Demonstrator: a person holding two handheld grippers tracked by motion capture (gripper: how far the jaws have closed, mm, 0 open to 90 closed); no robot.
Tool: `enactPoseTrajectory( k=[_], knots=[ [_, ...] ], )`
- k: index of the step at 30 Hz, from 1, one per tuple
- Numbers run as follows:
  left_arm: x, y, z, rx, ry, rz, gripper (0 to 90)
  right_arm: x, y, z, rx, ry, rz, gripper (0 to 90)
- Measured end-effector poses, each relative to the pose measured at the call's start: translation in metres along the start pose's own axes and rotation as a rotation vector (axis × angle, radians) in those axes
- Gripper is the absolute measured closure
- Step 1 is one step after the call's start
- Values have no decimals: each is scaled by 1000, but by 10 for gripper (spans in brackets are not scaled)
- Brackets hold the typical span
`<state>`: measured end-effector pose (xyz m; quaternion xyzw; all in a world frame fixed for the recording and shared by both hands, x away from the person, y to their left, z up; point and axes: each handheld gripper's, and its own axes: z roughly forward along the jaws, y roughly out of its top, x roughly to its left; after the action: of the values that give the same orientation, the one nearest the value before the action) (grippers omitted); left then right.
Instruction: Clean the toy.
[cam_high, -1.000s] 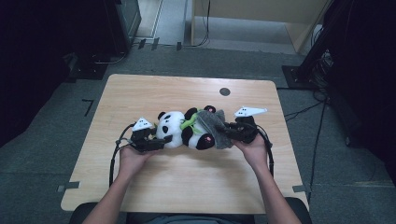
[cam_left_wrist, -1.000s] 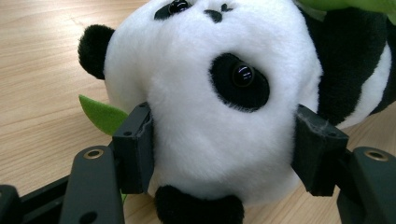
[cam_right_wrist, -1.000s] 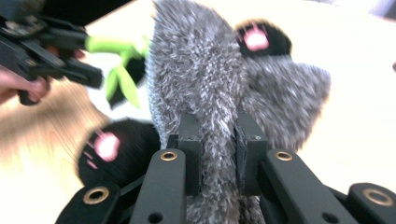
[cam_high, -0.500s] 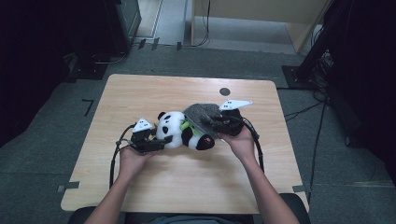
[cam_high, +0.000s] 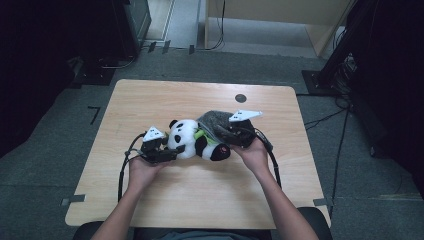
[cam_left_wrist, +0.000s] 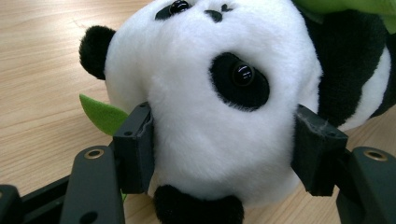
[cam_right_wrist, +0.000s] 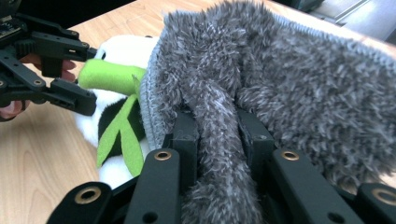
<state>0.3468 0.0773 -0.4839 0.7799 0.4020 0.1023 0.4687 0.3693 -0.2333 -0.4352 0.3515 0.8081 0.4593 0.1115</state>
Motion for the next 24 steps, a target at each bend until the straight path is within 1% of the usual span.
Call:
enactPoseTrajectory(
  k=[8, 9, 10, 13, 14, 15, 19, 23, 24],
  knots=[
    [2, -1, 0, -2, -13, 1, 337, -7, -15, -8, -5, 20, 43, 746],
    [2, -1, 0, -2, -14, 1, 337, -10, -20, -10, -4, 17, 52, 747],
    [2, -1, 0, -2, -16, 1, 337, -10, -20, -10, -4, 17, 52, 747],
    [3, 0, 0, -1, -20, 0, 336, -15, -27, -14, 12, 8, 74, 748],
    [3, 0, 0, -1, -22, -1, 335, -16, -29, -15, 23, 2, 83, 749],
    [4, 0, 0, -1, -24, -1, 335, -20, -33, -16, 48, -8, 100, 752],
    [5, 1, 0, 3, -25, 0, 334, -23, -40, -16, 65, -19, 109, 756],
    [5, 1, 0, 3, -27, -2, 330, -26, -44, -16, 83, -21, 125, 758],
    [5, 1, 0, 2, -26, -3, 329, -27, -46, -17, 100, -32, 129, 761]
  ],
)
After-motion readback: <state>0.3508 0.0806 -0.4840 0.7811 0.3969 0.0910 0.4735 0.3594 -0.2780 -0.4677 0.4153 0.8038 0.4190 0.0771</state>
